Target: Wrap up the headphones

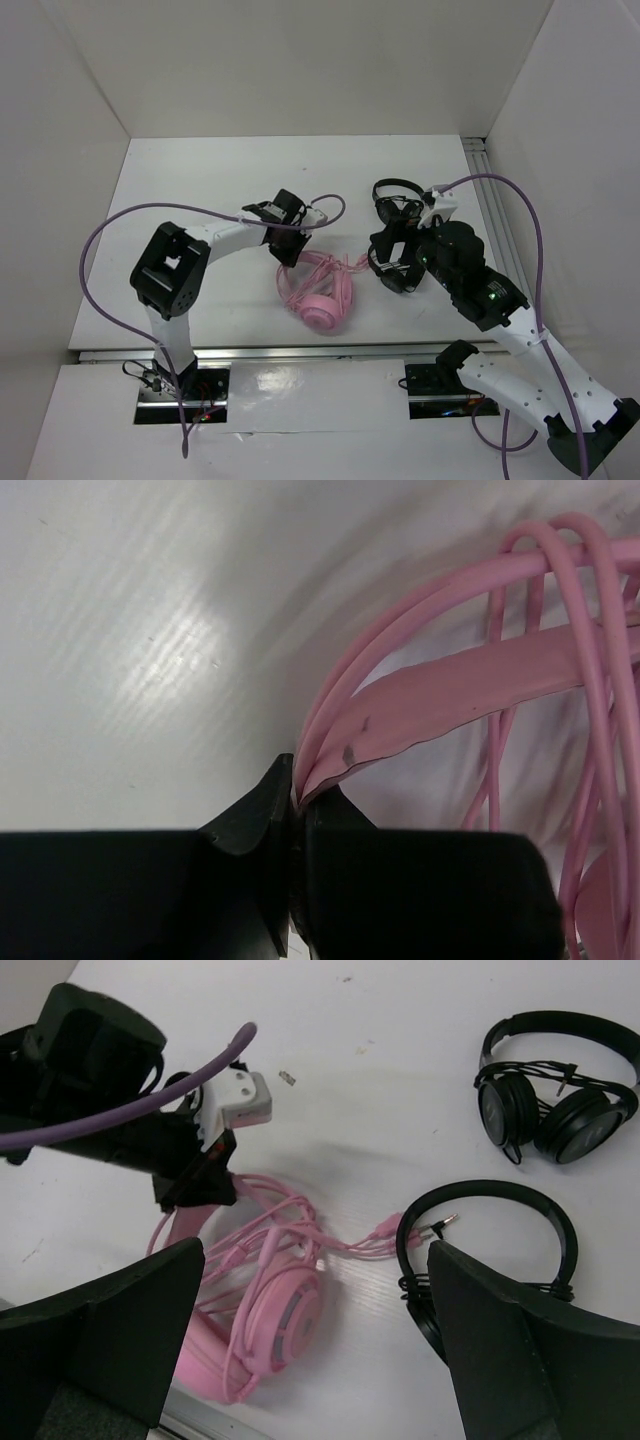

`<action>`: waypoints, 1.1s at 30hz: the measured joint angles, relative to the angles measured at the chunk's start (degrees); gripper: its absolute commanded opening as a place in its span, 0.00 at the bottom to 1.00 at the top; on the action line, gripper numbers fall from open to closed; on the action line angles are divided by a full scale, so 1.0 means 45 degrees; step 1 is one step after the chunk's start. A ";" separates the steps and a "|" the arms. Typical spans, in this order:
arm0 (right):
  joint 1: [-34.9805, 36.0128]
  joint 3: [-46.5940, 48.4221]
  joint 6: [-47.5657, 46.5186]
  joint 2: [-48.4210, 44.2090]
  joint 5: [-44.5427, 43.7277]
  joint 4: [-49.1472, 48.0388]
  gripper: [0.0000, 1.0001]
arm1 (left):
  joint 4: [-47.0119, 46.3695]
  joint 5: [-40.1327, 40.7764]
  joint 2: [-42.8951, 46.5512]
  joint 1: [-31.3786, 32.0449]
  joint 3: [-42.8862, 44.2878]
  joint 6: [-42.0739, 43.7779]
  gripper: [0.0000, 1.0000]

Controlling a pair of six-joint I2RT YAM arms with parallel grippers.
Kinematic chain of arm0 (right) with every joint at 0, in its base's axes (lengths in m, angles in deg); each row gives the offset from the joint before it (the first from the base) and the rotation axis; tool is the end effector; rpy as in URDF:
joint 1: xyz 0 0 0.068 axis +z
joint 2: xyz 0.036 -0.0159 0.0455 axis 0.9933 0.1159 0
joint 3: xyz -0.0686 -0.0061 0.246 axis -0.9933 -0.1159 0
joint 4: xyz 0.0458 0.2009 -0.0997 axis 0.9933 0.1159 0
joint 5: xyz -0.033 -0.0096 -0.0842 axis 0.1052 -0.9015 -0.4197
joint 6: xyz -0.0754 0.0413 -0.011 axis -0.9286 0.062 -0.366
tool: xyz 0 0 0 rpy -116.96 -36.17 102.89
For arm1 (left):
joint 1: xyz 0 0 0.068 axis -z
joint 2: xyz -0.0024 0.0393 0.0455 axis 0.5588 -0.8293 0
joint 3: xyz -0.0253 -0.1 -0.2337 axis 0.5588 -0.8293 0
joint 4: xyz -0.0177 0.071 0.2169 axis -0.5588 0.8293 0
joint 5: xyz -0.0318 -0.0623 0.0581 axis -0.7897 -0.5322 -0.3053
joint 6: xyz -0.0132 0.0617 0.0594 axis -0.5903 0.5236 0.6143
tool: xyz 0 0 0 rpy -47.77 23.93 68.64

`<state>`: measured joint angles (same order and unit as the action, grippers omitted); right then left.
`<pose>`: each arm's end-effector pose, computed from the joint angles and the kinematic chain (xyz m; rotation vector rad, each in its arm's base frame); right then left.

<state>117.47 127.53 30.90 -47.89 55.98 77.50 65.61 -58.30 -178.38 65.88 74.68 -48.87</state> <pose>0.1573 0.0901 0.3175 -0.1345 1.8823 0.4658 0.3051 -0.2032 0.1420 0.8894 2.5194 -0.3510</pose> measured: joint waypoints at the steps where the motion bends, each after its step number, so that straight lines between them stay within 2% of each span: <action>1: 0.0000 0.0000 0.0000 0.0000 0.0097 0.0005 1.00 | 0.0015 -0.0034 -0.0175 -0.0097 0.0170 -0.0005 0.05; 8: 0.0000 -0.0034 0.0000 0.0010 0.0831 -0.0078 1.00 | 0.0607 0.0097 -0.1501 -0.0340 0.1967 -0.0117 0.10; 11: 0.0000 -0.0049 -0.0010 0.0010 0.1039 -0.0073 1.00 | 0.0685 0.0199 -0.1627 -0.0350 0.2346 -0.0141 0.17; 12: 0.0000 -0.0058 -0.0024 0.0010 0.1093 -0.0073 1.00 | 0.0733 0.0223 -0.1632 -0.0384 0.2414 -0.0141 0.24; 14: 0.0000 -0.0063 -0.0078 0.0010 0.1234 -0.0068 1.00 | 0.0835 0.0291 -0.1632 -0.0393 0.2463 -0.0170 0.46; 15: 0.0000 -0.0063 -0.0097 0.0010 0.1326 -0.0068 1.00 | 0.0879 0.0306 -0.1632 -0.0413 0.2467 -0.0223 0.91; 16: 0.0000 -0.0063 -0.0112 0.0010 0.1418 -0.0068 1.00 | 0.0962 0.0345 -0.1627 -0.0452 0.2467 -0.0267 1.00; 25: 0.0000 -0.0058 -0.0199 0.0010 0.1870 -0.0058 1.00 | 0.1443 0.0301 -0.0457 -0.1360 0.2157 -0.1005 1.00; 29: 0.0000 0.0049 -0.0185 0.0010 0.1919 0.0087 1.00 | 0.1457 0.0321 0.1030 -0.1627 0.2161 -0.1656 1.00; 33: 0.0000 0.0801 -0.0131 0.0102 0.1734 0.0753 1.00 | 0.1472 0.1190 0.3206 -0.1690 0.2176 -0.2919 1.00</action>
<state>117.47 131.13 30.31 -47.43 63.78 80.89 72.24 -52.94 -163.95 58.27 84.47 -62.01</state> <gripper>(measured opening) 0.999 1.001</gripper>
